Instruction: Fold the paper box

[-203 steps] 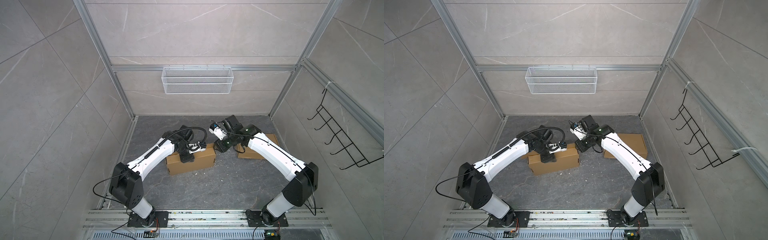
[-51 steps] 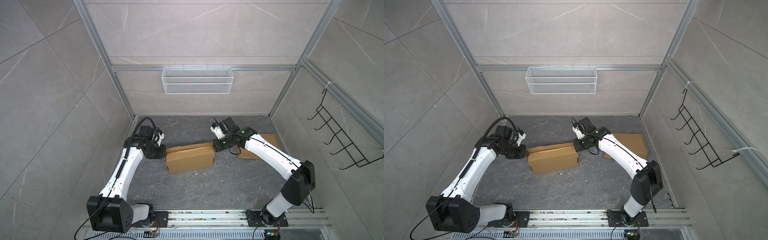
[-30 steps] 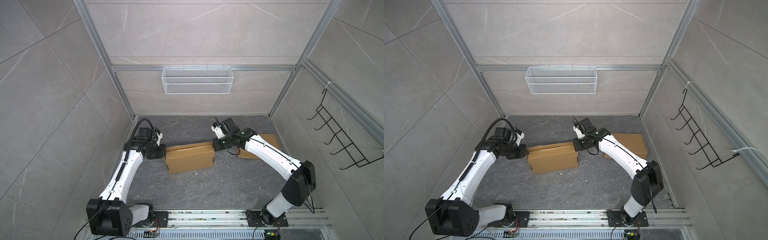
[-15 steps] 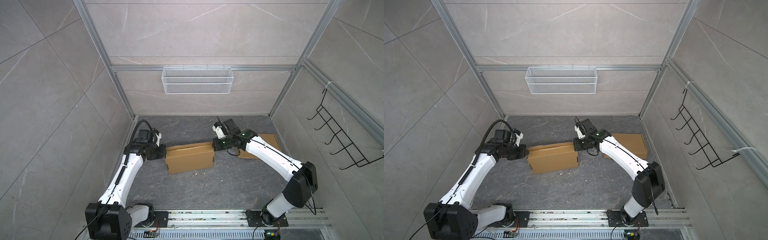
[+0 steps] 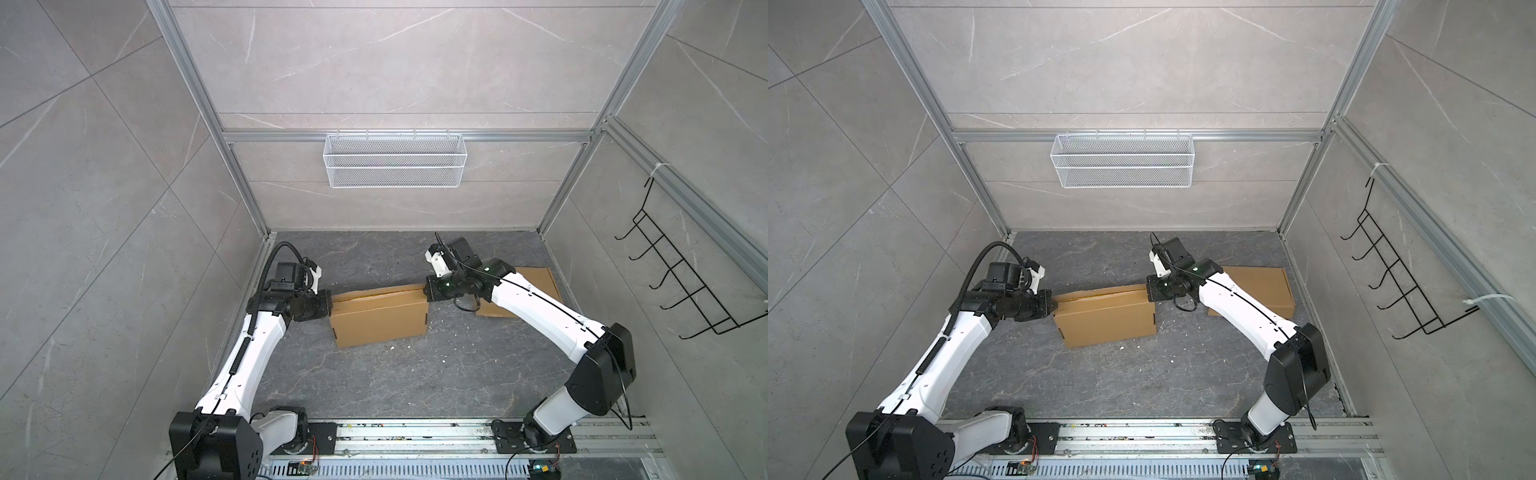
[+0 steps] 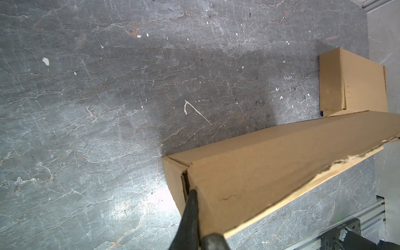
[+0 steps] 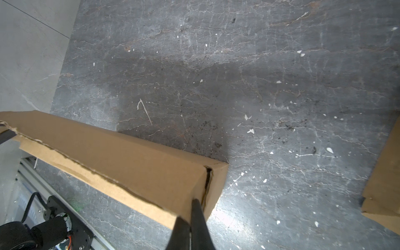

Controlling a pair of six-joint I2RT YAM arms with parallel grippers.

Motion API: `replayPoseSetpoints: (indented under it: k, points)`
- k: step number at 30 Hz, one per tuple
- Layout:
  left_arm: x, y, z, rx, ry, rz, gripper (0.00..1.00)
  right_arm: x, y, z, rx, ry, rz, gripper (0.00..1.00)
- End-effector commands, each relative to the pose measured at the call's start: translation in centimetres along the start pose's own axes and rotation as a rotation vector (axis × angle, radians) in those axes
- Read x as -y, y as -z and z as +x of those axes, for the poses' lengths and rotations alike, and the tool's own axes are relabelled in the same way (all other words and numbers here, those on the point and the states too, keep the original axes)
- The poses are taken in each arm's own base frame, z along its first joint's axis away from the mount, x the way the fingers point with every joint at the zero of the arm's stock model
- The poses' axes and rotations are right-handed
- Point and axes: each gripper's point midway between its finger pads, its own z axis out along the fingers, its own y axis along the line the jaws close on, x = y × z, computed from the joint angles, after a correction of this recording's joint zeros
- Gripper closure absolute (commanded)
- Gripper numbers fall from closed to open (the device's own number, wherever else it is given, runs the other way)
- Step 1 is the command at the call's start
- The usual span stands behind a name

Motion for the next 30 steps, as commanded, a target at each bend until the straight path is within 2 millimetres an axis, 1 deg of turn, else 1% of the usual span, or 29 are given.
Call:
replayPoseSetpoints:
  k: [1,9,12,15,19,22,24,26,29,30]
  points:
    - [-1.3,-0.9,4.1,-0.152,0.046,-0.046,1.00,-1.4,0.7,0.8,-0.056,-0.013,-0.069,0.95]
    - [-1.4,-0.9,4.1,-0.149,0.018,-0.057,1.00,-1.3,1.8,0.2,-0.038,-0.027,-0.102,0.87]
    - [-1.3,-1.0,4.2,-0.152,0.014,-0.054,1.00,-1.4,2.3,-0.1,-0.034,-0.020,-0.119,0.83]
    - [-1.2,-1.0,4.1,-0.152,0.010,-0.052,1.00,-1.3,2.9,-0.3,-0.031,-0.007,-0.127,0.76]
    - [-1.0,-1.0,4.0,-0.152,0.006,-0.050,1.00,-1.1,4.2,-1.0,-0.001,0.034,-0.129,0.63]
    - [-1.0,-1.0,4.0,-0.151,0.004,-0.049,1.00,-0.9,5.1,-1.4,0.010,0.103,-0.108,0.53]
    - [-1.0,-1.0,4.0,-0.155,0.004,-0.050,1.00,-0.8,5.7,-1.8,0.021,0.160,-0.094,0.48]
    - [-0.9,-1.1,3.9,-0.156,0.002,-0.048,1.00,-0.9,6.2,-2.0,0.030,0.250,-0.073,0.44]
    - [-0.8,-1.1,3.8,-0.155,-0.001,-0.049,1.00,-1.9,6.3,-2.1,0.048,0.443,-0.016,0.38]
    - [-0.8,-1.1,3.8,-0.155,-0.004,-0.049,1.00,-2.5,6.1,-2.1,0.048,0.525,0.005,0.36]
